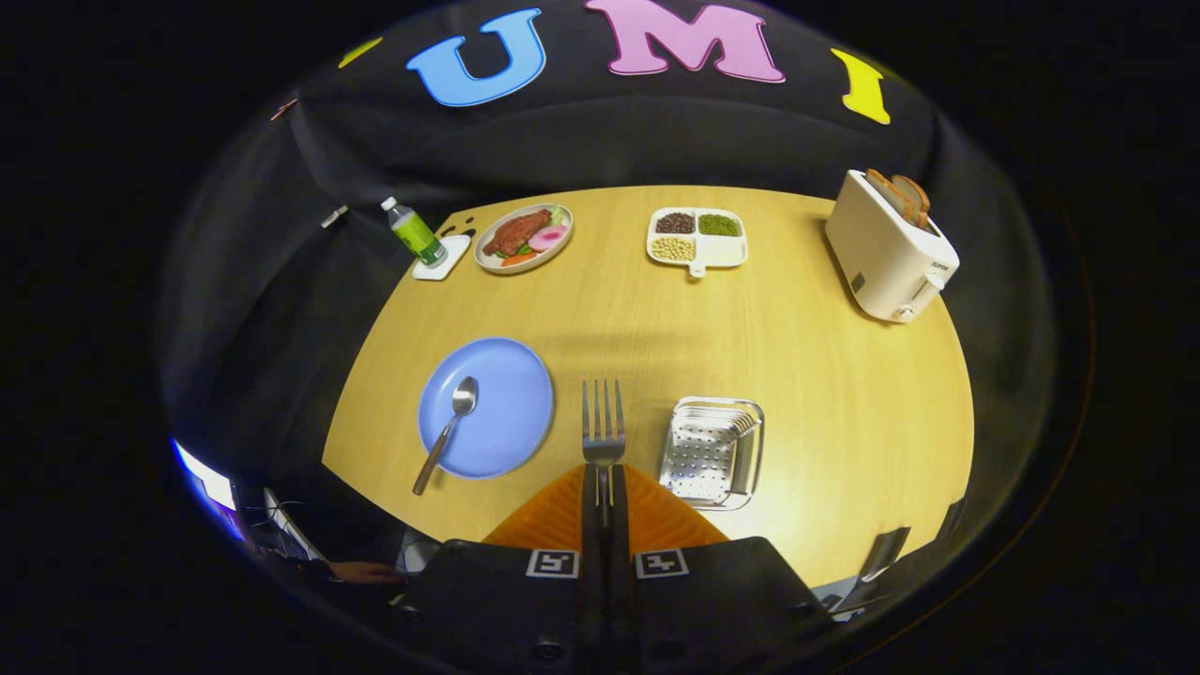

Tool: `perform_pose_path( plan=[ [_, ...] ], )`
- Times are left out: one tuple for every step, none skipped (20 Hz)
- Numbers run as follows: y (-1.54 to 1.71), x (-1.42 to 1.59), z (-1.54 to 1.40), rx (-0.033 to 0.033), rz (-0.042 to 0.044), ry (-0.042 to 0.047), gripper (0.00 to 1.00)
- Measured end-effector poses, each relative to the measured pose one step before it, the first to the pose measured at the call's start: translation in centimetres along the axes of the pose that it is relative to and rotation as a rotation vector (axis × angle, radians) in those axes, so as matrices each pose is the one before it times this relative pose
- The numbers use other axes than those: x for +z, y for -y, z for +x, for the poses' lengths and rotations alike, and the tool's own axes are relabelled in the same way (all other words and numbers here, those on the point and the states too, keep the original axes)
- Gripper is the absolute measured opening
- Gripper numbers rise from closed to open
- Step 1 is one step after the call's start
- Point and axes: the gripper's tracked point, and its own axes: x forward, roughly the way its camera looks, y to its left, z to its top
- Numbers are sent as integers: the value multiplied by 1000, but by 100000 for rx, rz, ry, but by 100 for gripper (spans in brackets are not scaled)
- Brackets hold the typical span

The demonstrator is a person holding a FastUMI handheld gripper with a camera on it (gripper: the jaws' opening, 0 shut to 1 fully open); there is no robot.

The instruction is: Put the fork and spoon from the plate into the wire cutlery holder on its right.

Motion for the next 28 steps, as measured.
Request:
perform_pose_path(
  plan=[
    [735,-522,-194,-275,1892,-3975,7],
    [738,-121,-70,-987,1231,-2833,7],
    [828,135,83,-1440,505,-1451,7],
    [741,47,26,-1265,318,-1461,7],
    [511,97,109,-1006,22,-1289,7],
    [355,-128,117,-519,-384,-2250,7],
    [444,-427,265,-911,-207,-3421,7],
    [430,-345,404,-1130,-620,-3727,7],
    [486,-305,556,-1545,-825,-3123,7],
    [465,-69,518,-1382,-747,-2509,7],
    [339,8,648,-1022,-367,-2420,7],
    [229,-210,612,-992,-550,-2904,7],
    [295,78,545,-1244,-643,-2383,7],
    [258,68,572,-1332,-768,-2382,7],
    [206,40,438,-922,-650,-2407,7],
    [-36,155,397,-445,-432,-2059,7],
    [-78,164,369,-150,-233,-1864,7],
    [11,238,449,-228,-86,-1543,7],
    [80,266,379,-345,69,-1270,7],
    [13,180,308,-191,225,-652,7],
    [-4,202,260,22,246,-530,7],
    [30,95,216,-53,377,-229,9],
    [-23,149,75,29,577,253,9],
    [-62,61,43,374,787,500,10],
    [-109,226,-56,575,774,911,11],
    [46,65,-157,79,697,1221,11],
    [88,322,-221,-61,780,1824,11],
    [-107,258,-234,807,1054,2034,11]
  ],
)
